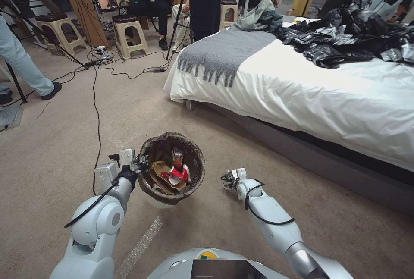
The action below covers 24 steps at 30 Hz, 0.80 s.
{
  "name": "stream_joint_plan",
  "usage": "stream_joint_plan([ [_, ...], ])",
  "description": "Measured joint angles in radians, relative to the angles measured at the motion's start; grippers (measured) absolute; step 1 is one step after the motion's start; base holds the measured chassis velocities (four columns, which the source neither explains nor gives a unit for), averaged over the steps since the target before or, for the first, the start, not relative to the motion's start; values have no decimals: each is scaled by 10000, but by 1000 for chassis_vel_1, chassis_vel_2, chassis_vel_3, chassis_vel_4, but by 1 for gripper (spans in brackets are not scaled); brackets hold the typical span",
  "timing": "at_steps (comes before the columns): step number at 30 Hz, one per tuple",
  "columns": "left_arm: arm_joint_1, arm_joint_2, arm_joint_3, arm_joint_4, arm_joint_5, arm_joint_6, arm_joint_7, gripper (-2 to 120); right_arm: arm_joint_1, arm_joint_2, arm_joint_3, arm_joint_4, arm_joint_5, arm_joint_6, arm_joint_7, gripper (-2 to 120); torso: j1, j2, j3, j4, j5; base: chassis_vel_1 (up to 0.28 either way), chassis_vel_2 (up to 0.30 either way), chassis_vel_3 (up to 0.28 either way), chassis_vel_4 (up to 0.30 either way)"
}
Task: Pick up the trash bin, then pick up the garbage from the floor and place it into the trash bin.
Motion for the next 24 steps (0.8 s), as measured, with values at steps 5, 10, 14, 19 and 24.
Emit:
stream_joint_plan([
  [5, 0, 10, -10, 0, -8, 0, -2, 5, -58, -64, -15, 279, 24, -15, -3, 71, 1, -1, 3, 2, 7, 0, 0, 0, 0],
  [10, -23, -20, 32, -2, -58, 0, -70, 5, -138, -174, -26, 726, 106, -58, 22, 54, 1, -1, 3, 2, 7, 0, 0, 0, 0],
  [14, -24, -20, 31, -6, -73, 0, -95, 5, -180, -210, -26, 881, 163, -84, 38, 40, 1, -1, 3, 3, 7, 0, 0, 0, 0],
  [19, -29, -11, 30, -39, -136, 0, -185, 5, -315, -339, -41, 1377, 376, -206, 139, 30, 1, -1, 2, 2, 6, 0, 0, 0, 0],
  [24, -45, 16, 22, -45, -187, 0, -261, 5, -476, -645, -48, 2393, 874, -494, 354, 29, 1, -1, 2, 3, 6, 0, 0, 0, 0],
])
